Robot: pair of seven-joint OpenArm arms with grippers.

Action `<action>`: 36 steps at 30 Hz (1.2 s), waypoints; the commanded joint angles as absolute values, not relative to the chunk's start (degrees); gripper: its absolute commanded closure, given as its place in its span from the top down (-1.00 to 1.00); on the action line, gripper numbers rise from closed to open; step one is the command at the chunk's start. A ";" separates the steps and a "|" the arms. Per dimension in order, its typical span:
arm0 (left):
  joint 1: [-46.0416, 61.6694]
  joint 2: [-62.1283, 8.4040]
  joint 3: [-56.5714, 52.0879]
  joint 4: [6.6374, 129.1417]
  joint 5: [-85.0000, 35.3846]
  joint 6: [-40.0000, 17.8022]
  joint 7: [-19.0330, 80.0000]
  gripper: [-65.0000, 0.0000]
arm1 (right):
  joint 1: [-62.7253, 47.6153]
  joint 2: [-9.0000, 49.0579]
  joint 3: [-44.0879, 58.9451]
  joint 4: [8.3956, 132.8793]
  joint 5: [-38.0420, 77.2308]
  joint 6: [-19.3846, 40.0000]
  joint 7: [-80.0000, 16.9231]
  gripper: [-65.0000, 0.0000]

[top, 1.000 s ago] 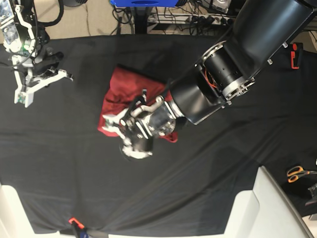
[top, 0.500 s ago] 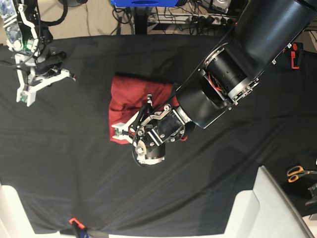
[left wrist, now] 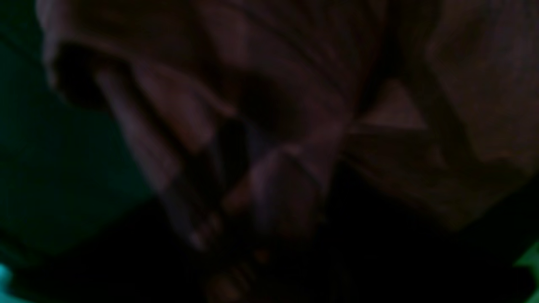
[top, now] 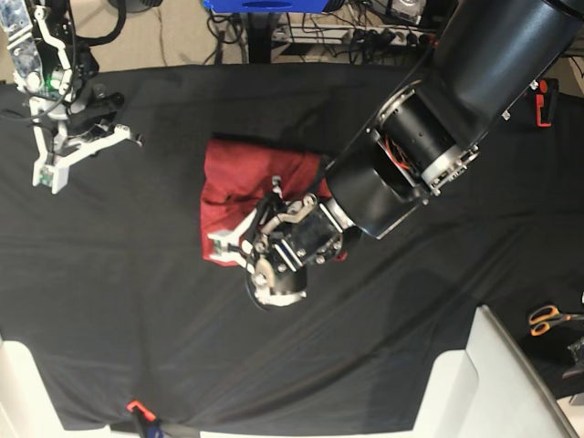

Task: Fold the T-shirt properly
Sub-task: 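Drag the shirt toward the table center with the left gripper and release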

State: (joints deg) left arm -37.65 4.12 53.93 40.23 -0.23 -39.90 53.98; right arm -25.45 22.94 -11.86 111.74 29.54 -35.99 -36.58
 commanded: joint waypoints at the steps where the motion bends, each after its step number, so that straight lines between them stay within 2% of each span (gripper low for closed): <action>1: -38.99 3.74 53.67 40.40 0.84 -40.00 55.34 0.04 | -25.27 23.52 -11.65 112.75 28.79 -36.00 -35.56 -0.98; 3: -39.96 3.65 53.58 40.48 0.84 -40.00 55.34 0.38 | -25.27 23.52 -11.65 112.75 28.79 -36.00 -35.56 -0.98; 4: -40.31 3.65 53.67 40.48 0.84 -40.00 55.34 0.48 | -25.27 23.52 -11.65 112.75 28.79 -36.00 -35.56 -0.98; 7: -41.80 3.65 53.67 40.48 0.84 -40.00 55.34 0.63 | -25.27 23.52 -11.65 112.75 28.79 -36.00 -35.56 -0.98; 19: -48.84 3.65 53.58 40.57 0.40 -40.00 55.69 0.64 | -25.27 23.52 -11.65 112.75 28.79 -36.00 -35.56 -0.98; 32: -46.37 3.82 54.20 40.84 0.40 -40.00 58.51 0.62 | -24.31 23.52 -11.65 112.75 28.79 -36.00 -35.65 -0.98; 36: -44.79 3.38 54.20 46.64 0.48 -40.00 61.05 0.62 | -24.04 23.52 -11.65 112.75 28.79 -36.00 -35.65 -0.98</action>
State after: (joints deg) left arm -42.61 2.55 54.52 45.60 0.01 -39.94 60.88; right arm -24.34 22.85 -11.86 111.74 29.52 -35.99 -36.56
